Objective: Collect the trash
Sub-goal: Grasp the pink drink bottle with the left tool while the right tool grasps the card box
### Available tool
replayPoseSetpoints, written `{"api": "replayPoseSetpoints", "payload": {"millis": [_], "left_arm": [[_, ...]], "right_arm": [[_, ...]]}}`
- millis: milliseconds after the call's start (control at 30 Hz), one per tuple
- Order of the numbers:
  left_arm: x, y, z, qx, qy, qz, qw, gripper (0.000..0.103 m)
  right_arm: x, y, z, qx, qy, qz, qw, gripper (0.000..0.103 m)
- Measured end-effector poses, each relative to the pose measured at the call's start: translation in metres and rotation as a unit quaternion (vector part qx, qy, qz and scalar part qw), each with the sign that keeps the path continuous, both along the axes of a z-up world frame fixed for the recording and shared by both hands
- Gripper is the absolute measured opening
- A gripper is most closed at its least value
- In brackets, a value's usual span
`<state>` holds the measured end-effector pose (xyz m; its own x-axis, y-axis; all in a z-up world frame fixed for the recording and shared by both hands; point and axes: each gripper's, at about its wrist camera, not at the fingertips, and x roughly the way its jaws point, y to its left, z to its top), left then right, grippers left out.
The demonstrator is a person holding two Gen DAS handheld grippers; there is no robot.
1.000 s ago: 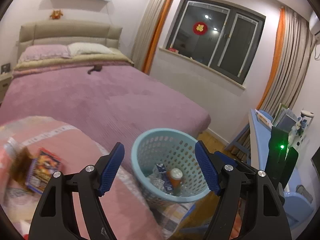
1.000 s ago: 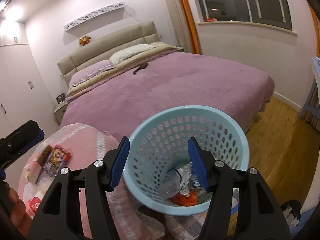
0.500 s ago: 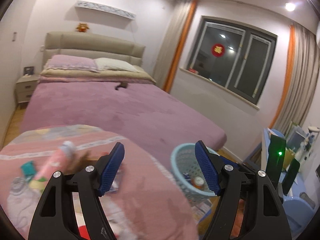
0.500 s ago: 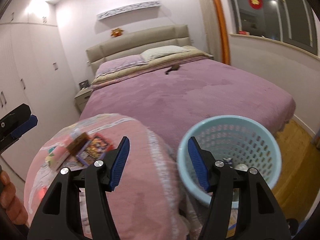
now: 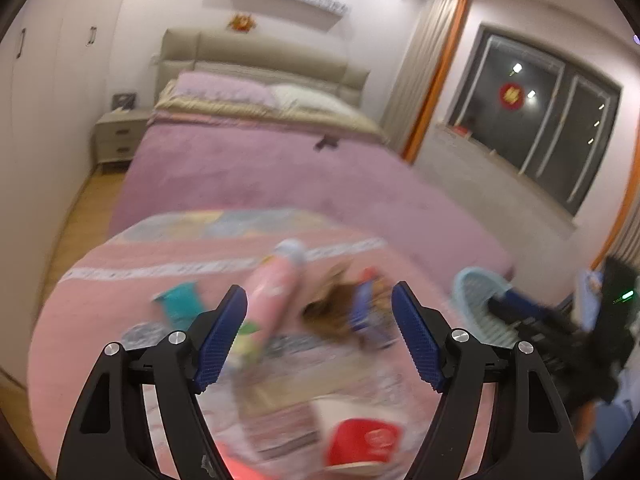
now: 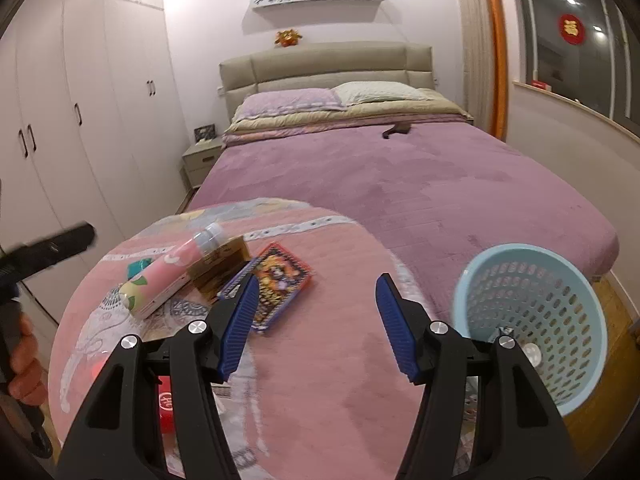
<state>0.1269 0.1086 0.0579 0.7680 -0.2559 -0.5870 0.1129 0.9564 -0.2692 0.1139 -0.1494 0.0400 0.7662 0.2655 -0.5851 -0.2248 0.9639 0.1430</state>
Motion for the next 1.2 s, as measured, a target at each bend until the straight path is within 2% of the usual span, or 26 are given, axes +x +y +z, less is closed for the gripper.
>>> {"api": "replayPoseSetpoints", "payload": {"millis": [233,533,667,767,833,933,967,1100,1200], "left_arm": [[0.026,0.014,-0.044,0.043,0.058,-0.006,0.9974,0.073],[0.057,0.007,-0.069,0.099,0.089,-0.015,0.991,0.073],[0.066,0.003,-0.073,0.104,0.098,-0.016,0.9896,0.073],[0.073,-0.002,-0.077,0.101,0.106,-0.021,0.989,0.073],[0.073,-0.004,-0.08,0.095,0.111,-0.027,0.9889,0.07],[0.072,0.001,-0.081,0.075,0.104,-0.03,0.9913,0.065],[0.072,0.004,-0.083,0.065,0.109,-0.029,0.9914,0.057],[0.071,0.01,-0.086,0.013,0.116,-0.03,0.9927,0.053],[0.067,0.009,-0.084,0.005,0.106,-0.032,0.9939,0.05]], "right_arm": [[0.013,0.029,-0.012,-0.016,0.012,0.019,1.0,0.057],[0.038,0.051,-0.026,-0.009,0.033,0.013,0.999,0.058],[0.054,0.052,-0.037,0.01,0.058,-0.012,0.998,0.075],[0.074,0.048,-0.051,0.044,0.105,-0.029,0.993,0.075],[0.079,0.048,-0.055,0.058,0.115,-0.03,0.991,0.075],[0.086,0.057,-0.059,0.056,0.124,-0.028,0.99,0.075],[0.087,0.059,-0.061,0.057,0.127,-0.027,0.99,0.075],[0.096,0.068,-0.074,0.06,0.15,-0.033,0.986,0.075],[0.101,0.07,-0.089,0.063,0.174,-0.046,0.982,0.075]]}}
